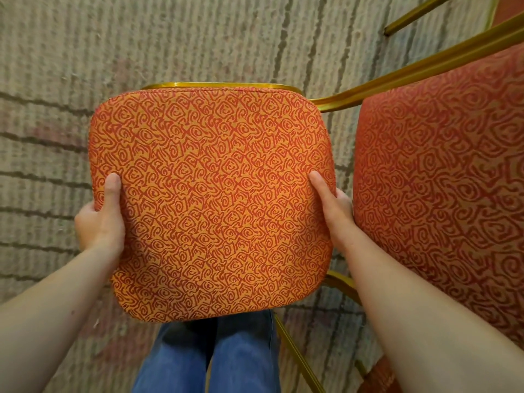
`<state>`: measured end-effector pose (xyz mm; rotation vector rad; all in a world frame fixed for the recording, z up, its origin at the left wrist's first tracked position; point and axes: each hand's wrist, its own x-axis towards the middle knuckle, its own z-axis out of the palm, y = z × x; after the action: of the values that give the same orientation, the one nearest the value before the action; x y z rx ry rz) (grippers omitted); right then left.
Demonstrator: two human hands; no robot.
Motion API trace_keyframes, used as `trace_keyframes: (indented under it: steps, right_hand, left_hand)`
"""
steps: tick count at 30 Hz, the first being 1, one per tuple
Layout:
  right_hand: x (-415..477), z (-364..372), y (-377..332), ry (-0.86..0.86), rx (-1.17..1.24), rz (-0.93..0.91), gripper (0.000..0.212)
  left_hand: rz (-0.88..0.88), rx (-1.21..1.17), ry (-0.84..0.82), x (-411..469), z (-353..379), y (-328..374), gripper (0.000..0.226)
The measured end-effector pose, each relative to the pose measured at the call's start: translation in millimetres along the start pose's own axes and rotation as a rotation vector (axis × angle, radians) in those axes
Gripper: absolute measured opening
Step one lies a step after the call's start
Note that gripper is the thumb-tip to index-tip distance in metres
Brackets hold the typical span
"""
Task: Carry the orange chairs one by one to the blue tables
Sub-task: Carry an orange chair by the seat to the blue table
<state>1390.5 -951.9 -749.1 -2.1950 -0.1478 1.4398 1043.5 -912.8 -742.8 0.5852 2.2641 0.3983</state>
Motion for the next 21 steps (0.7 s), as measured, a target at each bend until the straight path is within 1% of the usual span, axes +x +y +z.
trace_keyframes:
  steps: [3, 8, 11, 13, 16, 21]
  right_hand:
    - [-0.7, 0.4, -0.9, -0.003, 0.018, 0.016, 0.030]
    - [-1.1, 1.0, -3.2, 0.006, 0.020, 0.049, 0.041]
    - [-1.1, 0.4, -3.5, -0.018, 0.033, 0.063, 0.040]
    - [-1.9, 0.3, -3.8, -0.023, 0.041, 0.071, 0.046]
    - [-3.1, -0.1, -5.3, -0.016, 0.021, 0.064, 0.049]
    - [-3.1, -0.4, -4.9, -0.001, -0.011, 0.059, 0.053]
  left_hand:
    - [-0.005, -0.010, 0.001, 2.0, 1.3, -1.0, 0.071]
    - [-0.054, -0.025, -0.065, 8.7, -3.4, -1.3, 0.089]
    - [-0.088, -0.034, -0.141, 9.7, -6.0, 1.9, 0.087]
    - [-0.090, -0.052, -0.179, 9.1, -7.1, 3.1, 0.085]
    - [-0.111, -0.083, -0.223, 9.9, -8.3, 3.7, 0.090]
    - [-0.110, -0.056, -0.211, 9.1, -7.4, 4.5, 0.090]
